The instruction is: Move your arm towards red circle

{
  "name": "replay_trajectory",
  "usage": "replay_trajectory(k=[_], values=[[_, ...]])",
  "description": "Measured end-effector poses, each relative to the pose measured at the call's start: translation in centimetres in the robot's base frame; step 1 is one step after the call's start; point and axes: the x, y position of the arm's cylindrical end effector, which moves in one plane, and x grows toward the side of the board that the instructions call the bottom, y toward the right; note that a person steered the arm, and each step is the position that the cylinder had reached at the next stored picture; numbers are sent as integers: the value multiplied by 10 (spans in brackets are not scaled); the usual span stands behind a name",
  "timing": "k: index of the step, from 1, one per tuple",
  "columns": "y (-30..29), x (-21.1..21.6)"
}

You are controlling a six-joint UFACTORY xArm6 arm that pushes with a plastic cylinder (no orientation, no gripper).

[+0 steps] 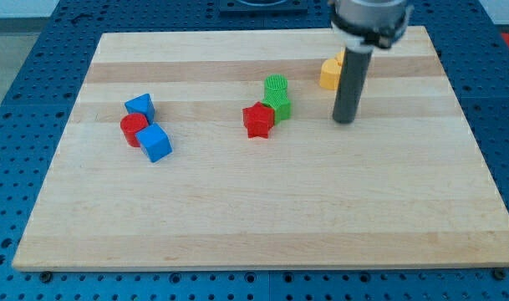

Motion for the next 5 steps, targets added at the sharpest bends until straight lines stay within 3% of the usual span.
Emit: replay_trajectory(k=[1,2,3,4,5], values=[[-39,55],[-44,59],[-76,119],[-211,160],[-321,111]])
